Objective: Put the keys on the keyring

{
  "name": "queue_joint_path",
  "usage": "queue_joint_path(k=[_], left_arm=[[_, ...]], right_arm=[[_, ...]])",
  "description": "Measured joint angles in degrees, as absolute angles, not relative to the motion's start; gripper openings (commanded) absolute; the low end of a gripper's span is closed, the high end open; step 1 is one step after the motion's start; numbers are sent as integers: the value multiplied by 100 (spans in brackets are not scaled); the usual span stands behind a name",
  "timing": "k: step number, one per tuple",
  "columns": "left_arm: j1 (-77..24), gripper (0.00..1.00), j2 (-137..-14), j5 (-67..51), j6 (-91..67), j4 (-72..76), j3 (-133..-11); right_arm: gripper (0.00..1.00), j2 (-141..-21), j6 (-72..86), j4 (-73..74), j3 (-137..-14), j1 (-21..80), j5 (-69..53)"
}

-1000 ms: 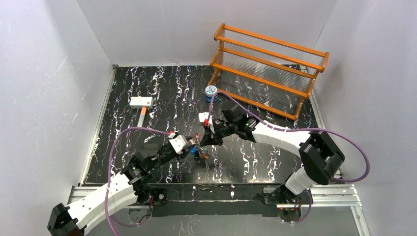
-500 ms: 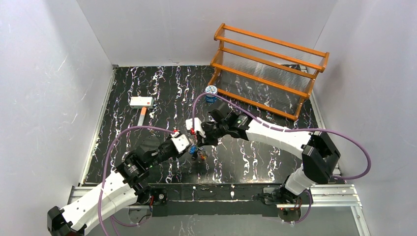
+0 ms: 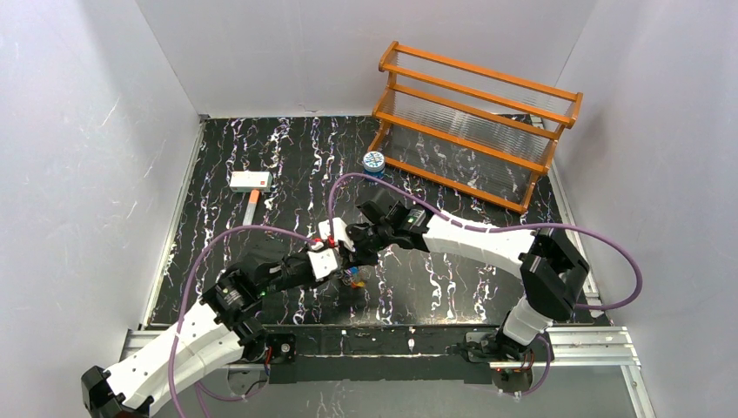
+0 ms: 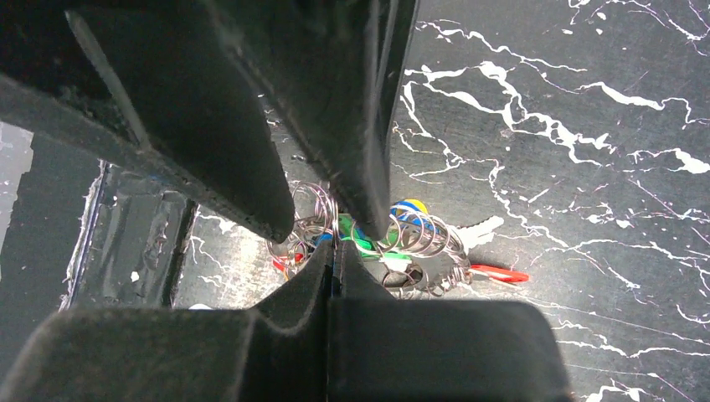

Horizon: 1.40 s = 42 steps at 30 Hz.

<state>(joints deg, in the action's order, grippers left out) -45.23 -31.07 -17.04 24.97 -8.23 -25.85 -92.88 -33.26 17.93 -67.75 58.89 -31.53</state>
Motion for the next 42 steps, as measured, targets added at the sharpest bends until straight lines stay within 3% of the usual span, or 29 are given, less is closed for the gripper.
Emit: queue_joint_path(k=[5, 14, 21, 25, 42], left_arm=[[-4523, 31, -3350, -1916, 2510, -821, -2585], [-4521, 14, -3645, -1837, 2539, -714, -2585], [-4521, 16, -3765, -1695, 2554, -602, -2587], [-4521, 0, -3771, -1629, 2569, -600, -2587], [-4525, 0, -3197, -1538, 2016, -12, -2038]], right_arm=[[1, -9288, -3299, 1780, -6775, 5863, -3177], [1, -9288, -3221, 1776, -6772, 5808, -3256], [1, -9288, -3179, 1780, -6772, 5760, -3273], [1, -9288, -3168, 1780, -6766, 5749, -3269], [1, -9039, -2862, 991, -6169, 5592, -3601]])
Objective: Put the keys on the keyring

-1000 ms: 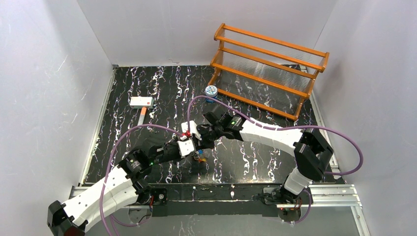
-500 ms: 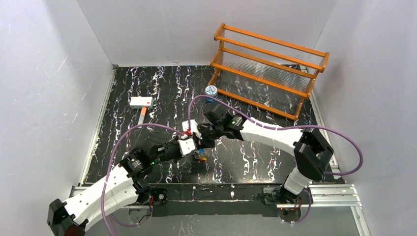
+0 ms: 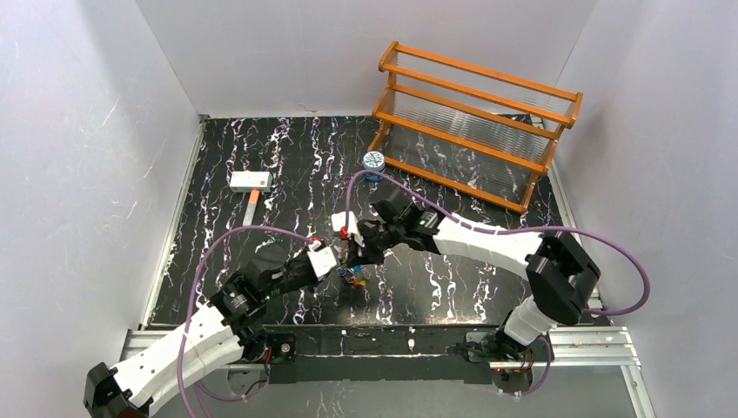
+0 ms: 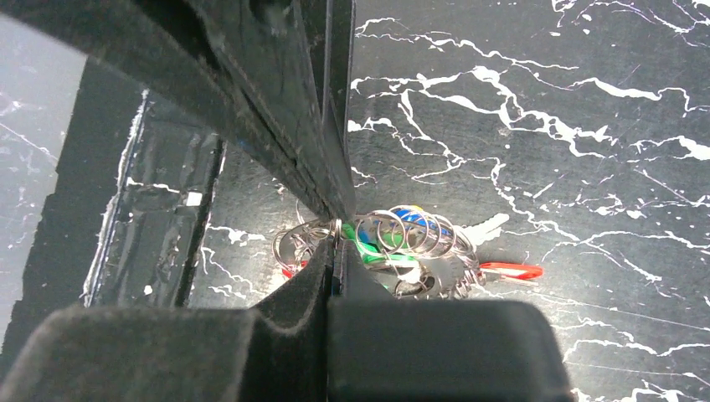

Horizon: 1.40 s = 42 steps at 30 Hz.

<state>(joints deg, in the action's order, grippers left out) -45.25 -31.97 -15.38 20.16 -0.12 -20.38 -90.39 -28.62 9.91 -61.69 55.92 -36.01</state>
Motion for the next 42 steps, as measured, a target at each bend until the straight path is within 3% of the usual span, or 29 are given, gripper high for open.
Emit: queue_joint_path(k=[14, 21, 27, 42], left_arm=[[-4530, 0, -2630, -1428, 1131, 963, -1385], [-4530, 26, -2965, -1415, 1492, 528, -1629], [-4528, 36, -3258, -1525, 1942, 285, -1966], [-4530, 36, -2823, -1804, 2362, 121, -2088]], right_arm=[[1, -8595, -2158, 40, -5376, 5319, -4110], [1, -8573, -2112, -23, -5358, 5299, -4246], [1, -8573, -2147, 78, -5378, 5299, -4383], [1, -8576, -2228, 154, -5424, 5299, -4405]])
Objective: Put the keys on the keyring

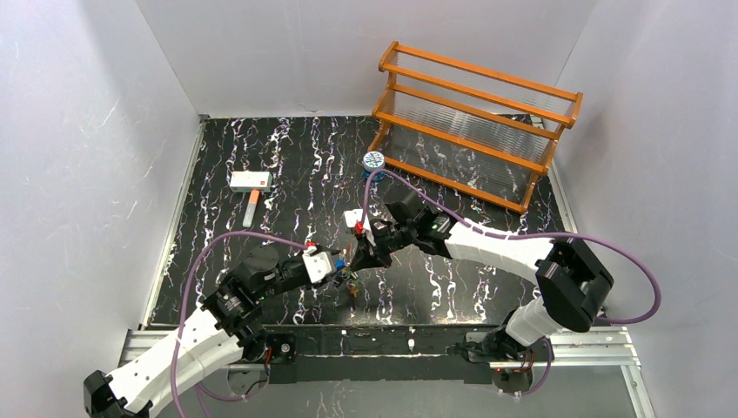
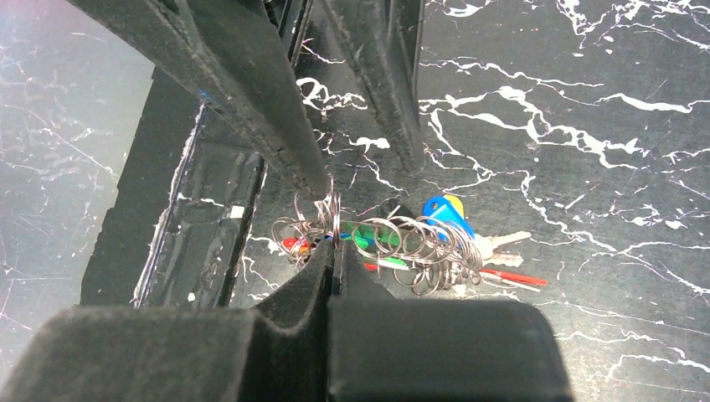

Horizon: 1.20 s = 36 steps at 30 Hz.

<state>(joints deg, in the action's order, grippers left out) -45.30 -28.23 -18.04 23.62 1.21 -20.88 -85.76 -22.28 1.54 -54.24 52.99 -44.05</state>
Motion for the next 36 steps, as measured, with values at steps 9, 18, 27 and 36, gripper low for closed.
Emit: queue_joint_path(k=[9, 18, 27, 36], left_arm=[[-4530, 21, -3260, -2023, 2423, 150, -2115], [-4530, 21, -3636, -2099, 2578, 307, -2165], [-4541, 0, -3844, -2185, 2742, 187, -2246], [-4552, 0, -3833, -2014, 2668, 47, -2285]], right_arm=[[1, -8576, -2241, 163, -5474, 5299, -4407], [1, -8576, -2246, 235, -5474, 5299, -4397], [1, -8576, -2248, 298, -5474, 5295, -4344], [40, -8569, -2185, 191, -5474, 5275, -4178]])
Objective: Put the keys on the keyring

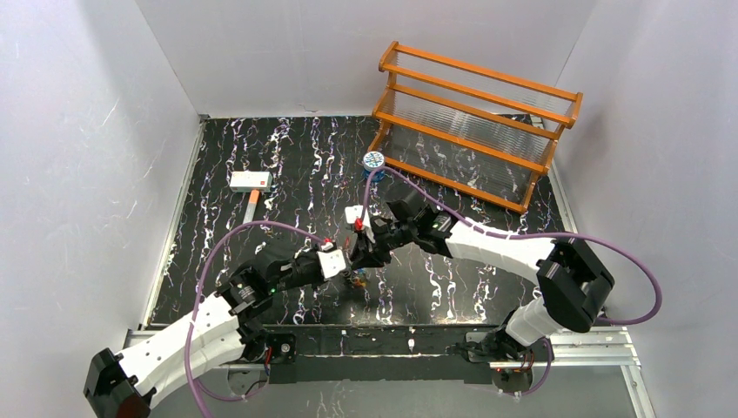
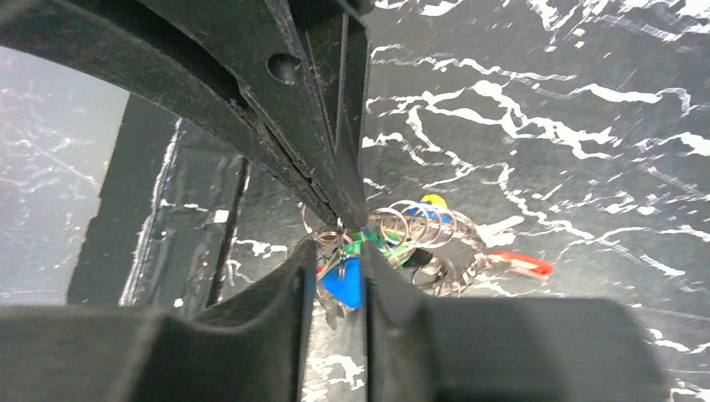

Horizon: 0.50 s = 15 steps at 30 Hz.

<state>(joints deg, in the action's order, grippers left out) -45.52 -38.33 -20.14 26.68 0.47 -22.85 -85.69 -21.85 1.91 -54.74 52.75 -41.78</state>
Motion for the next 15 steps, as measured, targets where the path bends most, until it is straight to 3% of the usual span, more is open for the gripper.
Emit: queue_joint_path(k=[5, 15], left_arm=[[-4550, 0, -3437, -1839, 2084, 587, -1802], [-4550, 0, -2928, -1739, 1092, 2182, -899]], right_arm=[[51, -8311, -1820, -475, -5175, 5011, -4276], [52, -7992, -1194, -1452, -4589, 4534, -4971]])
